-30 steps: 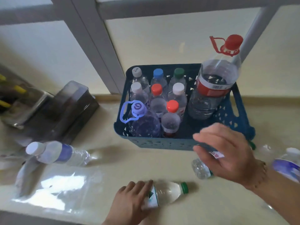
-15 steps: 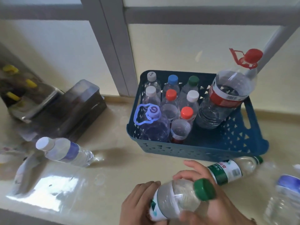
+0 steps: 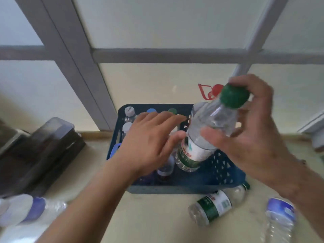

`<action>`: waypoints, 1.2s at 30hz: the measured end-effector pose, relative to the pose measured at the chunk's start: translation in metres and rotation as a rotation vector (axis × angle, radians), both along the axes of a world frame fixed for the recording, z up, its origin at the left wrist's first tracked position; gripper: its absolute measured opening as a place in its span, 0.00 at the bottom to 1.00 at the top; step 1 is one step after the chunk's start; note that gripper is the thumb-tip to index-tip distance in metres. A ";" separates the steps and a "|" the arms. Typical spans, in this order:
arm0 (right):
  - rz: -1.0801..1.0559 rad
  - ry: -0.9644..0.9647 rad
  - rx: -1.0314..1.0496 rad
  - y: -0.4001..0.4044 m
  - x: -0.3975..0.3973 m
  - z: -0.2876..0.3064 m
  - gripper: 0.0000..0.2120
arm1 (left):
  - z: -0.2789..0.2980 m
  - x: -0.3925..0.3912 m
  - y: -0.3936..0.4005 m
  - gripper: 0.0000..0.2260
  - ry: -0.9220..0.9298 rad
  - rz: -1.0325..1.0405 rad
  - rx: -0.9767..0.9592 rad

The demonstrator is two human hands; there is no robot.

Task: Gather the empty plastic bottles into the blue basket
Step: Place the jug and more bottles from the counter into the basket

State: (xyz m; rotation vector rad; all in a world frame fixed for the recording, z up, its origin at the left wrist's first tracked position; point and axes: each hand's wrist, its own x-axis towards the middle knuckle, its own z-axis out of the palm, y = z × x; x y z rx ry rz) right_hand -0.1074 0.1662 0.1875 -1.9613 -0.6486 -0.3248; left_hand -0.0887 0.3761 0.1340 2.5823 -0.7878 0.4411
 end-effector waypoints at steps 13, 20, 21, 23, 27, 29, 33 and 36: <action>-0.042 0.363 -0.461 0.003 0.049 -0.121 0.30 | -0.045 0.020 0.003 0.09 0.071 0.038 0.390; -0.061 0.351 -0.493 0.007 0.053 -0.129 0.29 | -0.052 0.019 0.001 0.11 0.034 0.070 0.411; -0.084 0.317 -0.539 0.006 0.053 -0.130 0.29 | -0.052 0.018 0.000 0.11 0.025 0.081 0.415; -0.112 0.126 -0.708 0.005 0.052 -0.134 0.31 | -0.052 0.015 -0.001 0.13 0.040 0.087 0.441; -0.151 -0.188 -0.949 0.000 0.050 -0.136 0.31 | -0.046 0.008 -0.002 0.14 0.003 0.096 0.439; -0.123 -0.167 -0.972 -0.001 0.054 -0.133 0.29 | -0.041 -0.004 -0.009 0.11 -0.169 0.030 0.269; -0.044 -0.140 -0.936 -0.015 0.054 -0.127 0.30 | -0.044 -0.063 -0.048 0.06 -0.357 -0.318 -0.229; -0.149 -0.178 -0.707 -0.047 0.035 -0.107 0.25 | -0.101 -0.092 -0.084 0.05 -0.223 -0.460 -0.086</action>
